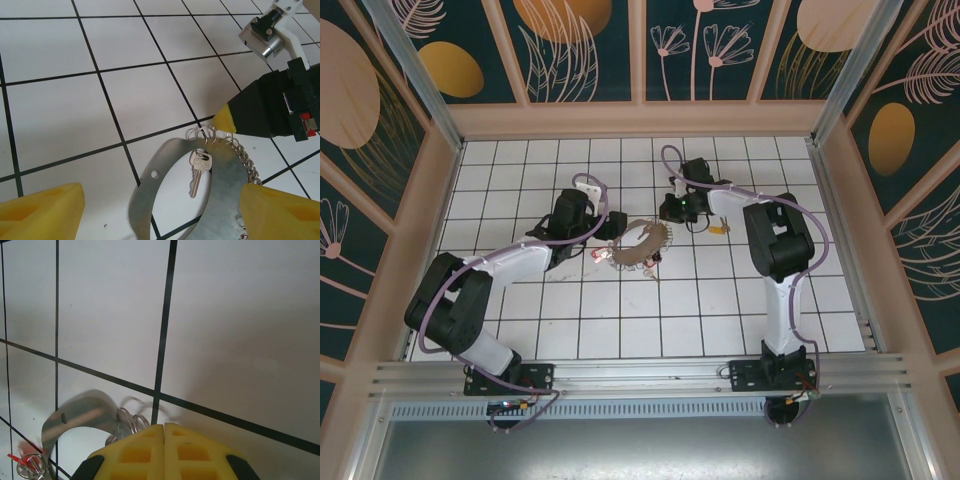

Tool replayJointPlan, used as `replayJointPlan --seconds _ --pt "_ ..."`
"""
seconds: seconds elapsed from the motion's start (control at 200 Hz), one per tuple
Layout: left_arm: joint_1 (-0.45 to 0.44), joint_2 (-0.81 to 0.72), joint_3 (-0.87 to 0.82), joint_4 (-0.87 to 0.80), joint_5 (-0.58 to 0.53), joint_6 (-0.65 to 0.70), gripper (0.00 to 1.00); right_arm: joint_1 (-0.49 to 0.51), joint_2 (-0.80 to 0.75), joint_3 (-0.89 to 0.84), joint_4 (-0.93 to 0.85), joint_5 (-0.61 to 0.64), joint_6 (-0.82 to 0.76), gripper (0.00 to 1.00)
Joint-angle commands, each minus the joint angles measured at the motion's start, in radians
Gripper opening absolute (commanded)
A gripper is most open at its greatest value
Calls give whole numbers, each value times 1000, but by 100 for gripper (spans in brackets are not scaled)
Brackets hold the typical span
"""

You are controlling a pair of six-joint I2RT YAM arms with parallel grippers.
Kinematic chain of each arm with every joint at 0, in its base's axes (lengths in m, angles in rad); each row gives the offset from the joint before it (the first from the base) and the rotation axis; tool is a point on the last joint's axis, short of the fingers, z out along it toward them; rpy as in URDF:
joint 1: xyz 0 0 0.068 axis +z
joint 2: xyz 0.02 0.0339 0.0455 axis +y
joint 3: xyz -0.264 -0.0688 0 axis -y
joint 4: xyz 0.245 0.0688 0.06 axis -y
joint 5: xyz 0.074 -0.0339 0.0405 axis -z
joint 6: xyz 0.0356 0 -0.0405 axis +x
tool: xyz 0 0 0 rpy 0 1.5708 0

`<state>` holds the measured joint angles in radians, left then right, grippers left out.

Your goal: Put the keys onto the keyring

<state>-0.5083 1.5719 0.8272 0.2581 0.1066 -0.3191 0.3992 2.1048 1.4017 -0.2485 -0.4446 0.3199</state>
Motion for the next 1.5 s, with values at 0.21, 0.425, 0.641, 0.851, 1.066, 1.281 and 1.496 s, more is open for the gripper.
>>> replayJointPlan --seconds 0.21,0.425,0.641,0.851,1.066,1.281,1.496 --pt "7 -17 -113 349 201 77 78 22 -170 -160 194 48 260 0" --pt "2 63 -151 597 305 100 76 73 -349 -267 294 221 447 0" --pt "-18 96 -151 751 334 295 75 115 -406 -283 315 213 537 0" --pt "-47 90 -86 653 270 487 57 141 -480 -273 301 233 549 0" --pt "-91 65 -85 679 181 615 53 142 -528 -256 290 245 564 0" --pt "-108 88 -33 653 70 675 55 142 -530 -247 277 231 588 0" --pt "-123 115 14 637 68 719 51 142 -533 -241 278 224 644 0"
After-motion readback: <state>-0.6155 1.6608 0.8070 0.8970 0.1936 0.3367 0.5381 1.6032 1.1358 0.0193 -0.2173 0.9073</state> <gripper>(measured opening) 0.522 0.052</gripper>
